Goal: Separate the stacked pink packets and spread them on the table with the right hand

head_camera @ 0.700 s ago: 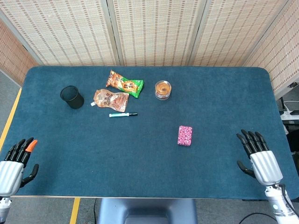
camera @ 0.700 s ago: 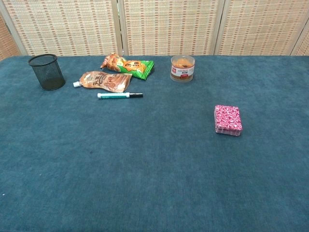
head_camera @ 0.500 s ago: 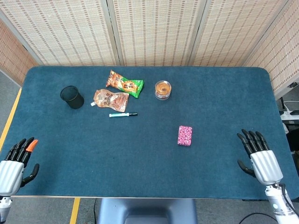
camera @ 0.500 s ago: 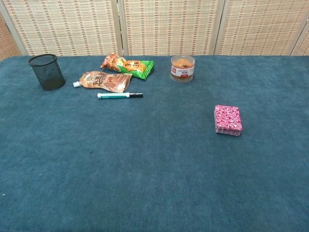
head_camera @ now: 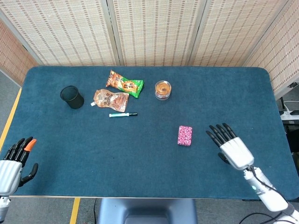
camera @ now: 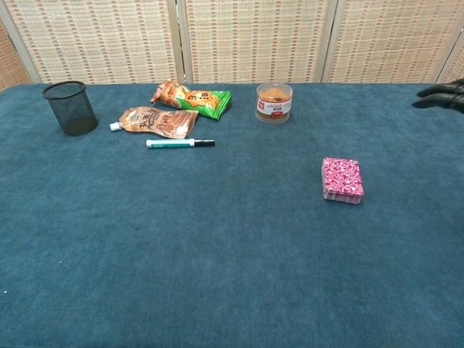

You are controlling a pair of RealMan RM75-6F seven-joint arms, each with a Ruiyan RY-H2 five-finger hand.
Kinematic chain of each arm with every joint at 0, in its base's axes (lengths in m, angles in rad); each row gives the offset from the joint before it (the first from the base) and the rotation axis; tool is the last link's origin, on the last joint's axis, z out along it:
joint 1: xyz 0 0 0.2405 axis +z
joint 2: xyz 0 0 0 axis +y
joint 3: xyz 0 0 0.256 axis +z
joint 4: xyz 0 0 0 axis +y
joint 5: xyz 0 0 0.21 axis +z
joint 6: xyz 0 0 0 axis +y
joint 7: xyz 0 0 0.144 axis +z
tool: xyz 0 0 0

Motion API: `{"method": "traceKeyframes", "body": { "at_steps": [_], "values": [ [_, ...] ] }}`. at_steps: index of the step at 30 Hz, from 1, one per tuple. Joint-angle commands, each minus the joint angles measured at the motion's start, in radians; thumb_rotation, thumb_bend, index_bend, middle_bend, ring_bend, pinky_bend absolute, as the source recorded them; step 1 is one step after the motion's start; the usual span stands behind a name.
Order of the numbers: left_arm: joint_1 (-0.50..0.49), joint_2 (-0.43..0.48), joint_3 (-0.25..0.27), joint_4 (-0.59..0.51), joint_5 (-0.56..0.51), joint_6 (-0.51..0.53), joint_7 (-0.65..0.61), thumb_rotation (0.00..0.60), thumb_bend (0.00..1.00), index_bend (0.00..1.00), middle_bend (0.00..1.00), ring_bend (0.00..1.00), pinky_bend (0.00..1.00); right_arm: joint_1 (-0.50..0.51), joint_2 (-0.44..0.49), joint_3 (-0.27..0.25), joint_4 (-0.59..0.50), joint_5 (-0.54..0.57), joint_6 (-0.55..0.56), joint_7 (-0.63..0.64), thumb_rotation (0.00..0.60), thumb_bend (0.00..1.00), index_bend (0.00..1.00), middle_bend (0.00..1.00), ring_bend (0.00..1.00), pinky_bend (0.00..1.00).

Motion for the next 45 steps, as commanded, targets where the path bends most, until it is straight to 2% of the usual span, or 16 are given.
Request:
{"method": "traceKeyframes", "body": {
  "at_steps": [1, 5, 9, 15, 21, 25, 35, 45],
  "values": [
    [0.002, -0.01, 0.002, 0.009, -0.006, -0.006, 0.008, 0.6, 0.46, 0.0, 0.05, 0.06, 0.17, 0.125, 0.003, 0.013, -0.001, -0.067, -0.125, -0.113, 0.6, 0.2, 0.0, 0.0, 0.0, 0.0],
    [-0.011, 0.005, -0.007, -0.022, -0.02, -0.029, 0.026, 0.6, 0.46, 0.0, 0.05, 0.06, 0.17, 0.193, -0.012, 0.011, 0.035, -0.082, -0.209, -0.163, 0.6, 0.2, 0.0, 0.0, 0.0, 0.0],
    [-0.011, 0.0, -0.007, -0.023, -0.031, -0.038, 0.037, 0.6, 0.46, 0.0, 0.05, 0.06, 0.17, 0.249, -0.031, 0.002, 0.09, -0.072, -0.284, -0.135, 0.6, 0.2, 0.0, 0.02, 0.0, 0.0],
    [-0.01, -0.015, -0.009, -0.003, -0.037, -0.038, 0.035, 0.6, 0.46, 0.0, 0.05, 0.06, 0.17, 0.312, -0.071, -0.061, 0.206, -0.134, -0.274, 0.057, 0.6, 0.2, 0.0, 0.07, 0.0, 0.0],
    [-0.017, 0.0, -0.012, -0.038, -0.043, -0.051, 0.061, 0.6, 0.46, 0.0, 0.05, 0.06, 0.17, 0.37, -0.135, -0.116, 0.358, -0.178, -0.245, 0.247, 0.6, 0.2, 0.04, 0.11, 0.0, 0.0],
    [-0.017, -0.004, -0.015, -0.039, -0.053, -0.055, 0.073, 0.6, 0.46, 0.0, 0.05, 0.07, 0.17, 0.397, -0.184, -0.133, 0.454, -0.186, -0.234, 0.307, 0.6, 0.2, 0.03, 0.12, 0.0, 0.0],
    [-0.019, -0.007, -0.015, -0.05, -0.066, -0.071, 0.097, 0.6, 0.46, 0.0, 0.05, 0.07, 0.17, 0.455, -0.254, -0.156, 0.551, -0.214, -0.227, 0.307, 0.6, 0.2, 0.02, 0.12, 0.0, 0.0],
    [-0.024, -0.015, -0.02, -0.037, -0.084, -0.089, 0.098, 0.6, 0.46, 0.0, 0.06, 0.07, 0.17, 0.486, -0.358, -0.184, 0.718, -0.206, -0.21, 0.318, 0.6, 0.2, 0.07, 0.15, 0.0, 0.0]
  ]
}}
